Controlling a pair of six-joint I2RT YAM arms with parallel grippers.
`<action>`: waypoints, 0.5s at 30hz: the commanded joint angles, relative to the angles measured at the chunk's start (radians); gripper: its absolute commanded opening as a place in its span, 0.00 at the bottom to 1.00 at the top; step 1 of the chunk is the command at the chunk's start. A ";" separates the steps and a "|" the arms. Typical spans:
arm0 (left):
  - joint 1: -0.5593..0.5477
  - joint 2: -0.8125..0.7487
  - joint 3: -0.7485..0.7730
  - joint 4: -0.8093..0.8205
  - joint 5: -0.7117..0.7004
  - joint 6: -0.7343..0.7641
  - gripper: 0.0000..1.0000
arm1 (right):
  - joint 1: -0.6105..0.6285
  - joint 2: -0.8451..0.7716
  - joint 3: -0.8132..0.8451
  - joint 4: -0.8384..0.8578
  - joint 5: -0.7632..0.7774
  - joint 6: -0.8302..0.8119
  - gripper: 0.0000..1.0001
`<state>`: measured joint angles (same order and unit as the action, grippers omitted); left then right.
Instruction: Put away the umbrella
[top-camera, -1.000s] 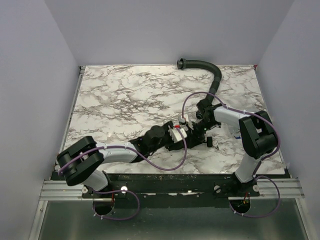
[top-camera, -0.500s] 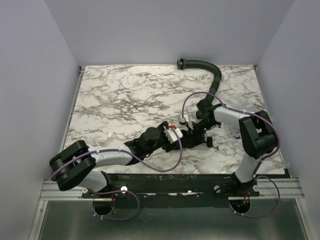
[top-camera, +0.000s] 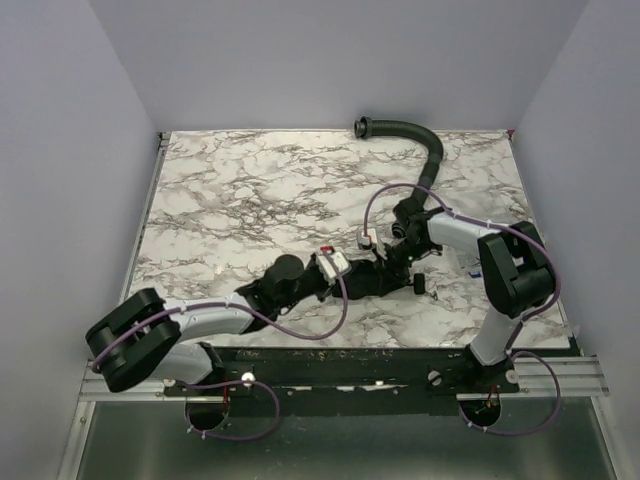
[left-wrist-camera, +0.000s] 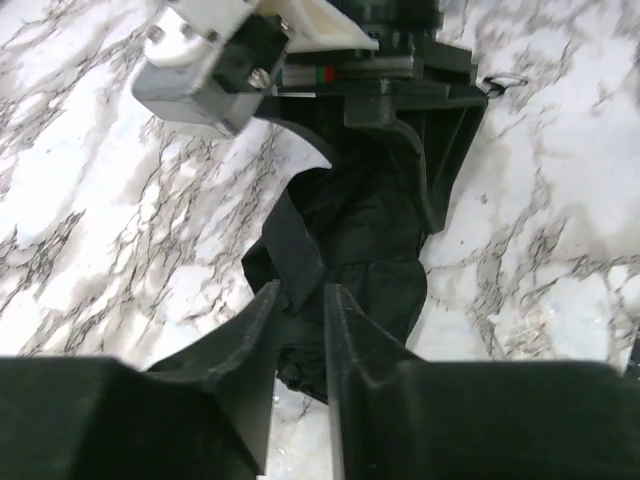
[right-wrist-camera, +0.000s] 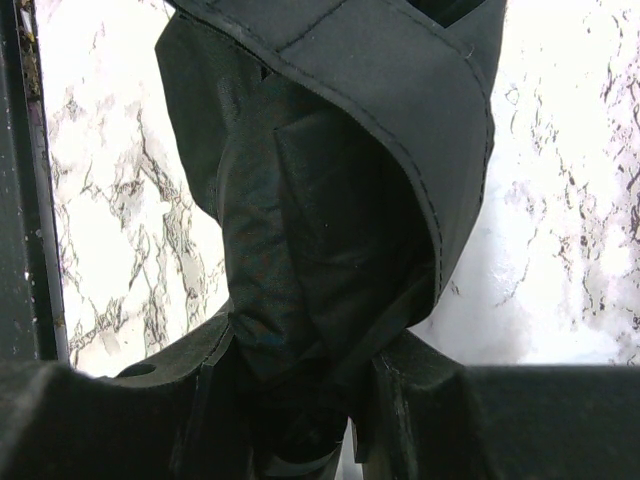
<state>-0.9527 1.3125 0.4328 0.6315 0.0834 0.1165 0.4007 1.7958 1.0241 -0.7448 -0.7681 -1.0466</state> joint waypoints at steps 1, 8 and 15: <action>0.078 -0.055 -0.030 0.094 0.233 -0.152 0.27 | 0.029 0.083 -0.061 0.042 0.175 0.001 0.05; 0.080 -0.082 -0.095 0.132 0.268 -0.066 0.72 | 0.030 0.088 -0.057 0.042 0.174 0.002 0.05; 0.061 0.015 -0.034 0.089 0.104 0.058 0.77 | 0.030 0.091 -0.056 0.040 0.173 0.002 0.05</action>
<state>-0.8833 1.2709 0.3576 0.7158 0.2661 0.0875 0.4011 1.7962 1.0241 -0.7448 -0.7681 -1.0466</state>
